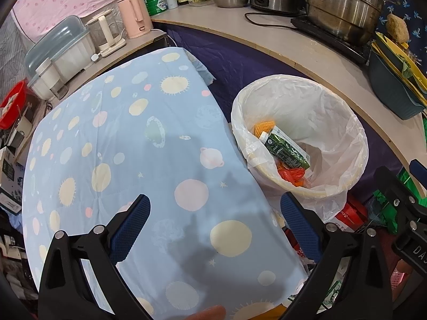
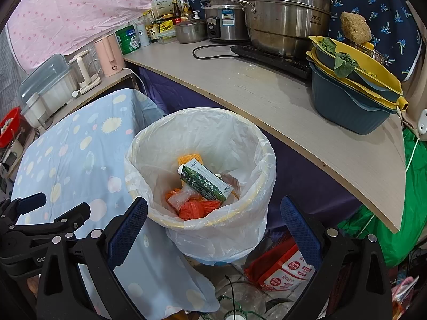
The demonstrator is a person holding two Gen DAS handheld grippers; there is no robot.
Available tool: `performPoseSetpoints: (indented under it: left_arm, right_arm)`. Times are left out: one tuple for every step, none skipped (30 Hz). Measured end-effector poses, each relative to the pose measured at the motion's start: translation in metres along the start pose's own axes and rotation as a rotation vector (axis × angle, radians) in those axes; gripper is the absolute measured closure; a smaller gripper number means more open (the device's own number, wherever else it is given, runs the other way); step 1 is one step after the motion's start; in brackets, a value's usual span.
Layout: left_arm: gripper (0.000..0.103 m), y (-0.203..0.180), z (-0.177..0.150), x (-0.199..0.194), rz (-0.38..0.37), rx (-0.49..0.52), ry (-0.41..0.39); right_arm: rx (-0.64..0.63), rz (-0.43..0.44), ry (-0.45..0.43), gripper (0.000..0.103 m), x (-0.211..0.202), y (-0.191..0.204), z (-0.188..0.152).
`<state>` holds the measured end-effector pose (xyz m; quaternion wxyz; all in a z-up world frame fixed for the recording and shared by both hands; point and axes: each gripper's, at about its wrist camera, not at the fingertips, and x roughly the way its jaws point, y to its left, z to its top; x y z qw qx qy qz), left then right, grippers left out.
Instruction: Collect trash
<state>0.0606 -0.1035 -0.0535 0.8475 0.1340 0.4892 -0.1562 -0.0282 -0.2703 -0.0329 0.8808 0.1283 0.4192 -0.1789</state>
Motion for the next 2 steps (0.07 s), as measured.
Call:
performPoseSetpoints:
  left_arm:
    - [0.009,0.0010,0.0007,0.0002,-0.001,0.000,0.000]
    - [0.009,0.0008,0.0008,0.0004,-0.001,0.001,-0.001]
  right_arm:
    - [-0.001,0.000,0.000,0.007,0.0001,0.0000,0.0001]
    - [-0.001,0.001,0.000,0.007,0.0003,-0.0001,0.0002]
